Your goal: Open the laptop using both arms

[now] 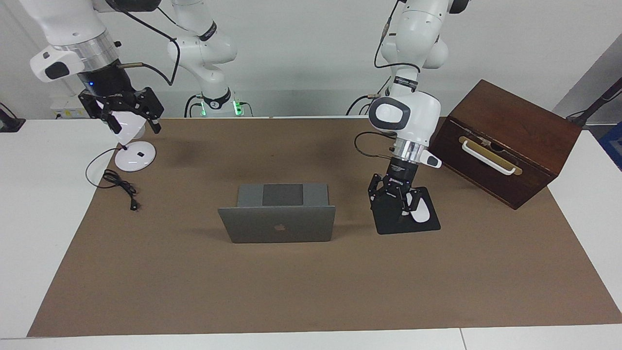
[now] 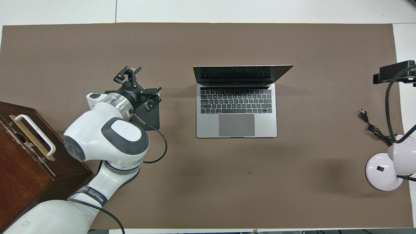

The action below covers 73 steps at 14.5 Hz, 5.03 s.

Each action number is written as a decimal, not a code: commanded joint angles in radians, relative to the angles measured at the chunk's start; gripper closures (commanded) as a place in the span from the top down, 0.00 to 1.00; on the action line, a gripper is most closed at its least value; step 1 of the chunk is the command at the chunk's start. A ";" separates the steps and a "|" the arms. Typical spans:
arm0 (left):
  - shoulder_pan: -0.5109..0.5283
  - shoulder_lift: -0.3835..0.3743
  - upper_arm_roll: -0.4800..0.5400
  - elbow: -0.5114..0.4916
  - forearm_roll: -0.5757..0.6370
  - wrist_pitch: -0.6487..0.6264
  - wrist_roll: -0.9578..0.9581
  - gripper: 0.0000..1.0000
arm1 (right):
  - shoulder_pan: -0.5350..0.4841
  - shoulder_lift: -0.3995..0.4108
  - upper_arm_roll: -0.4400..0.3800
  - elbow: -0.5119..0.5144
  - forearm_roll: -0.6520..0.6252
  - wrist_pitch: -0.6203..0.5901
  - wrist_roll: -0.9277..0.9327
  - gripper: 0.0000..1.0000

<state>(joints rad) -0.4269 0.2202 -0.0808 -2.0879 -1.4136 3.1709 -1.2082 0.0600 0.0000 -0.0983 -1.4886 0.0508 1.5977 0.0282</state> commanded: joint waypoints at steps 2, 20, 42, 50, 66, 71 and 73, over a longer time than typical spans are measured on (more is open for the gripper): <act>0.077 0.002 -0.004 0.009 0.025 0.000 0.145 1.00 | -0.165 -0.020 0.144 -0.047 -0.028 -0.005 -0.051 1.00; 0.381 0.001 0.000 0.103 0.844 -0.523 0.437 1.00 | -0.169 -0.058 0.138 -0.144 -0.031 -0.002 -0.030 1.00; 0.444 -0.160 0.079 0.269 1.361 -1.296 0.777 1.00 | -0.157 -0.074 0.115 -0.144 -0.031 -0.015 -0.037 1.00; 0.447 -0.222 0.075 0.356 1.365 -1.557 0.829 1.00 | -0.157 -0.080 0.114 -0.148 -0.031 -0.028 -0.036 1.00; 0.436 -0.326 0.078 0.387 1.381 -1.741 1.084 1.00 | -0.157 -0.081 0.111 -0.145 -0.031 -0.033 -0.037 1.00; 0.383 -0.314 0.085 0.384 1.380 -1.649 1.072 1.00 | -0.154 -0.081 0.111 -0.145 -0.031 -0.033 -0.036 1.00; 0.381 -0.312 0.084 0.361 1.380 -1.640 1.076 1.00 | -0.154 -0.081 0.111 -0.145 -0.031 -0.033 -0.036 1.00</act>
<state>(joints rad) -0.0269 -0.0971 -0.0055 -1.7134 -0.0558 1.5069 -0.1390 -0.0973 -0.0628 0.0153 -1.6192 0.0432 1.5741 0.0053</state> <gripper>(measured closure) 0.000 0.000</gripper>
